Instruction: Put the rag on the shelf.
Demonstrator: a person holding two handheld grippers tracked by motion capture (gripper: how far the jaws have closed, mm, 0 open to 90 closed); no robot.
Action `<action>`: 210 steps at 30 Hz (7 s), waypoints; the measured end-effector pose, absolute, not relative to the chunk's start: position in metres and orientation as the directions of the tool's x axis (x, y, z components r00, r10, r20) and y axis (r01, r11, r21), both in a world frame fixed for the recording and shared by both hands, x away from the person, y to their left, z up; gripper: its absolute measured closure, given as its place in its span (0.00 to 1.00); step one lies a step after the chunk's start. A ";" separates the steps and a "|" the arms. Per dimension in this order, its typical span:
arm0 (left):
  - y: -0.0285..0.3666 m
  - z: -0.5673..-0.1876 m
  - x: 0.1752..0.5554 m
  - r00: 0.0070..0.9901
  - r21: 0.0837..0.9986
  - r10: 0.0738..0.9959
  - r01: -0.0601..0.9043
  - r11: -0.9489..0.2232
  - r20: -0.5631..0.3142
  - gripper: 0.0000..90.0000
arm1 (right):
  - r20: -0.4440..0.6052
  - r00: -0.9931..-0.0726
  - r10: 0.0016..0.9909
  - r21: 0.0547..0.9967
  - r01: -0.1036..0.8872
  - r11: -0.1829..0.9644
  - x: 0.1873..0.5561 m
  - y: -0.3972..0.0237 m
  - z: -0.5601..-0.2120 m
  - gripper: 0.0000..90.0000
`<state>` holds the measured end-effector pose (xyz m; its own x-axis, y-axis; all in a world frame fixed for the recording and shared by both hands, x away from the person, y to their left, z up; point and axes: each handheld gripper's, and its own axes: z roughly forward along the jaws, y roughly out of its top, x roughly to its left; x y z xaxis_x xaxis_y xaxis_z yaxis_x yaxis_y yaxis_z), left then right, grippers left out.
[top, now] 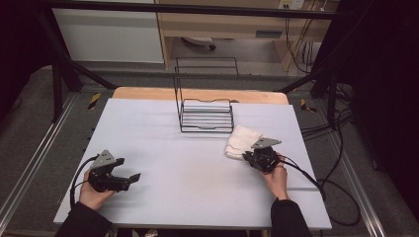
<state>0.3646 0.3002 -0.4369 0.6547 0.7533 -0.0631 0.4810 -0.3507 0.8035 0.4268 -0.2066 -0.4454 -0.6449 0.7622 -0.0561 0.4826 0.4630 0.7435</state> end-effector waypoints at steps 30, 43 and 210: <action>0.300 -0.437 0.364 0.658 0.804 0.750 0.480 -0.352 -0.065 0.10 | -0.141 -0.680 0.719 0.752 0.399 0.525 0.446 -0.148 -0.449 0.94; 0.300 -0.436 0.364 0.659 0.805 0.750 0.477 -0.354 -0.060 0.11 | -0.068 -0.732 0.678 0.783 0.382 0.490 0.421 -0.147 -0.431 0.95; 0.073 -0.445 0.444 0.677 0.678 0.724 0.593 -0.434 -0.129 0.87 | 0.134 -0.626 0.768 0.765 0.558 0.321 0.390 -0.192 -0.439 0.09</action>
